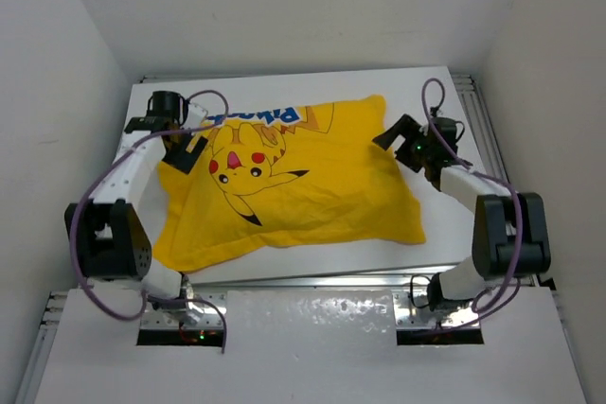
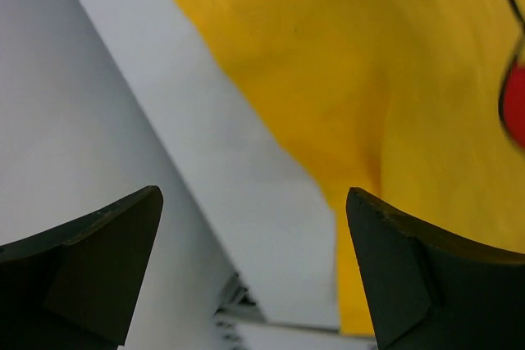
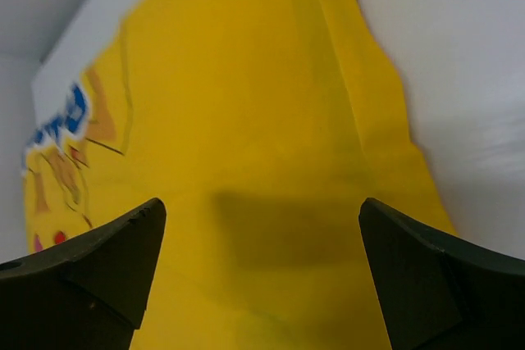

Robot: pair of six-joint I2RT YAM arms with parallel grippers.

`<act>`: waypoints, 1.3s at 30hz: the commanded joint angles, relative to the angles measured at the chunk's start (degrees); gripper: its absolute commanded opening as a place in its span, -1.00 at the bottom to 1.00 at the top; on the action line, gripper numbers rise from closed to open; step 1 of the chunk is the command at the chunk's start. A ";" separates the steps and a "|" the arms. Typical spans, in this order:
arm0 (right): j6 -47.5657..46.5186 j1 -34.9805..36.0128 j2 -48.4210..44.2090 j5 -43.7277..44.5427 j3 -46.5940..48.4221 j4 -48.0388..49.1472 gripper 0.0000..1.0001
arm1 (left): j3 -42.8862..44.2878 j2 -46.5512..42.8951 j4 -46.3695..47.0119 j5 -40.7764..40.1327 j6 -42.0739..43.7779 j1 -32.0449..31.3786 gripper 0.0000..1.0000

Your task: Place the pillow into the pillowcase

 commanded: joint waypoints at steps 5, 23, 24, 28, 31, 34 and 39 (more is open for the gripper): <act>-2.73 3.81 8.19 -5.62 -2.67 5.65 0.85 | 5.58 13.48 13.39 15.44 -17.36 3.33 0.76; -0.96 1.18 1.24 10.65 -8.77 4.52 -0.29 | 18.68 30.92 15.24 22.76 -17.99 0.61 0.57; -1.05 1.26 1.60 10.21 -7.96 4.17 0.06 | 18.16 30.66 15.51 21.54 -17.46 0.70 0.57; -3.24 1.18 1.60 8.62 -5.06 3.38 0.80 | 18.59 30.04 14.72 15.91 -17.80 0.70 0.58; -8.78 1.00 -0.50 8.79 1.07 -1.70 0.98 | 18.94 29.78 12.00 9.15 -18.07 1.48 0.58; -14.05 -0.14 -2.79 8.97 7.04 -7.69 0.98 | 17.19 28.11 10.07 7.38 -18.25 5.25 0.58; -13.45 -6.80 -6.48 11.07 12.95 -12.34 0.98 | 17.36 22.06 5.58 10.10 -19.57 16.05 0.58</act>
